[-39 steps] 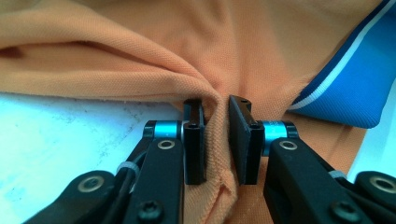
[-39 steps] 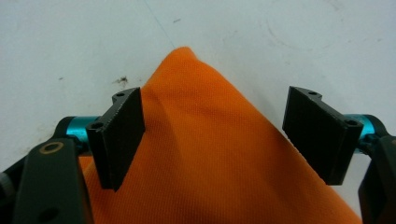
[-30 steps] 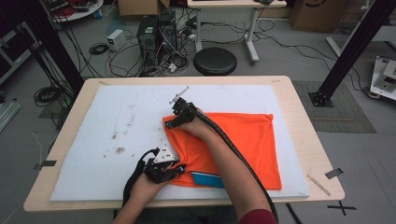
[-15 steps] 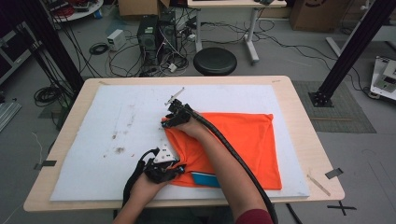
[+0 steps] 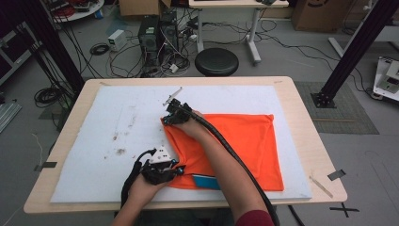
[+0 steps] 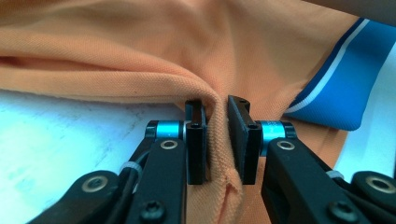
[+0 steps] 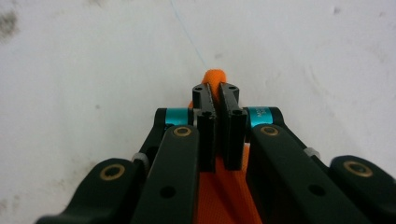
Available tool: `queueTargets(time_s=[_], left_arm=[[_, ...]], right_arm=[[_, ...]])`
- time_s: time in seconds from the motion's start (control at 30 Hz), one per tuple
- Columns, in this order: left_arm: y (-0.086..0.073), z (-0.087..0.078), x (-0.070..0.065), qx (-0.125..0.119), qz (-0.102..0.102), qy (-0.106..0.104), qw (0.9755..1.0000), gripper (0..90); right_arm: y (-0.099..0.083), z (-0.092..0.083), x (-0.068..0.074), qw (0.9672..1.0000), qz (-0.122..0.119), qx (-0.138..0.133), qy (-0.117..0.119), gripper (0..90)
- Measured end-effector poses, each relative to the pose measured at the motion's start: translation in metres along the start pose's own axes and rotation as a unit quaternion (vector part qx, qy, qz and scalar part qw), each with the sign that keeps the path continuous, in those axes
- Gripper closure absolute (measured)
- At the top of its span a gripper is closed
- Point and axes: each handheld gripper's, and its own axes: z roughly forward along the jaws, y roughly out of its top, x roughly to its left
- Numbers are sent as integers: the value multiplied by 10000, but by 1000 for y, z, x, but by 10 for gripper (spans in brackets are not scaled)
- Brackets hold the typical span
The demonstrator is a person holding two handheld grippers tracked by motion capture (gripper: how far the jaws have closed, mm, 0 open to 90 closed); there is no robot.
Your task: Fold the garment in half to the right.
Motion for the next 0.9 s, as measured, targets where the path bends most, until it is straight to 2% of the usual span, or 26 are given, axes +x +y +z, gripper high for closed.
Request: queueTargets(time_s=[0.07,0.23,0.43,0.6,0.7,0.9], left_arm=[[1,-4,2,47,-14,42,10000,778],[4,-17,5,-35,-46,59,10000,779],[18,-26,-2,-93,71,6,9999,779],[30,-27,-7,-142,132,-111,9998,780],[39,-27,-10,-206,151,-206,9995,780],[63,-23,-21,-233,346,-350,9985,781]], right_arm=[[5,-3,2,9999,-48,-69,-73,876],[15,-10,8,9991,-134,-370,-136,876],[17,-25,8,9985,-180,-496,-155,876],[16,-47,8,9974,-262,-628,-243,875],[13,-62,5,9965,-211,-740,-315,875],[1,-91,-3,9944,-119,-940,-466,875]])
